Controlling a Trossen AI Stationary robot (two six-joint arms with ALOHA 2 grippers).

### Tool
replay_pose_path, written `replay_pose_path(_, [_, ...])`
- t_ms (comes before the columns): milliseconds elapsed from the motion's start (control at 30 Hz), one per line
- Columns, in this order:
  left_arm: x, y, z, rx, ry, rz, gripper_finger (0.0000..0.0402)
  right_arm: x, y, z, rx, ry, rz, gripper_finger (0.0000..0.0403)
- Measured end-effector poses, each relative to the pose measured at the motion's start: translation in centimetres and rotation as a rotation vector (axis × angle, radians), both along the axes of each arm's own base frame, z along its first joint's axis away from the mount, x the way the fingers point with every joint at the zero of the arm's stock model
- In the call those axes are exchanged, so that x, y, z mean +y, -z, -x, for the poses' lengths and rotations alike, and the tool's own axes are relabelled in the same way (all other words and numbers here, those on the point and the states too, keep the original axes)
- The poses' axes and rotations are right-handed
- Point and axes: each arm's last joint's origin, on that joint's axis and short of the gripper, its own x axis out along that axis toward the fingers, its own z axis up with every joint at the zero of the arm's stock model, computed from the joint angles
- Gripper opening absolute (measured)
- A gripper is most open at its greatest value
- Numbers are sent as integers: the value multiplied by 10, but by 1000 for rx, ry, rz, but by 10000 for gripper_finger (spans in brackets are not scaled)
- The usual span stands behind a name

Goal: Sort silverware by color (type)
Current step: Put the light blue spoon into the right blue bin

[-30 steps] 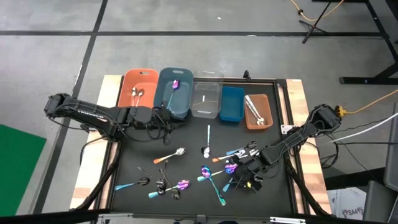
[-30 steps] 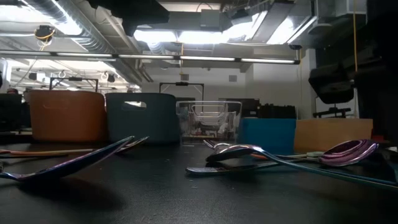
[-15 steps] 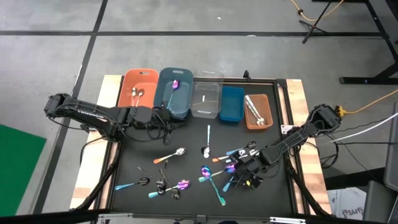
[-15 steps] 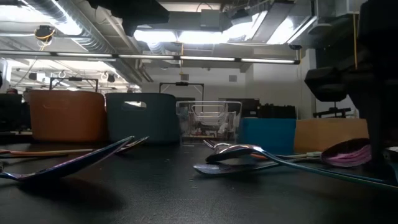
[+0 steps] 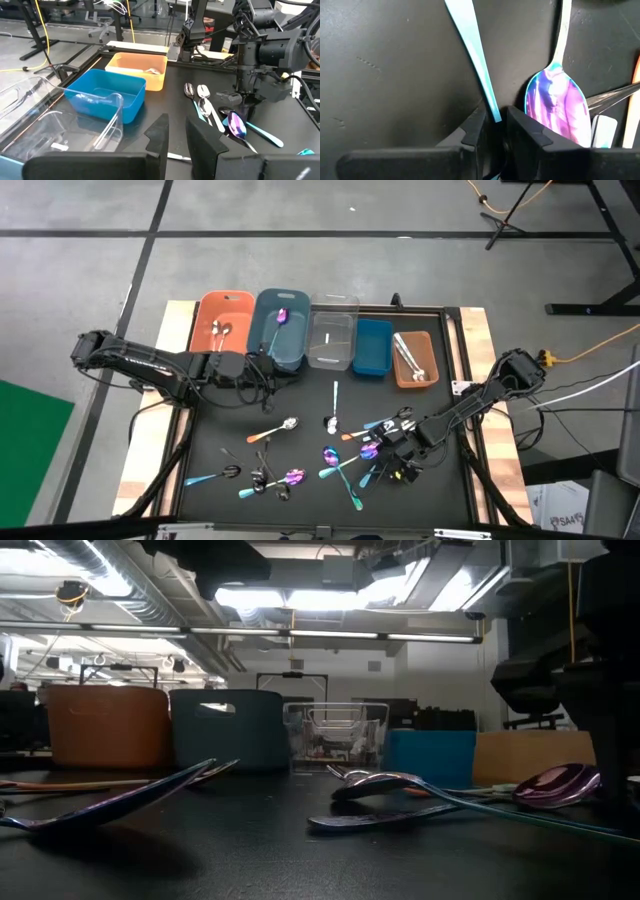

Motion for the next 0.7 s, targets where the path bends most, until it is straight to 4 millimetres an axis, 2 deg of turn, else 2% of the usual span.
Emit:
replay_pose_path(200, [0,0,0,0,0,0,60,0,1,0,8,-7,-12,72])
replay_pose_path(533, [0,0,0,0,0,0,60,0,1,0,9,-8,-13,6])
replay_pose_path(700, [0,0,0,0,0,0,60,0,1,0,7,-8,-15,5])
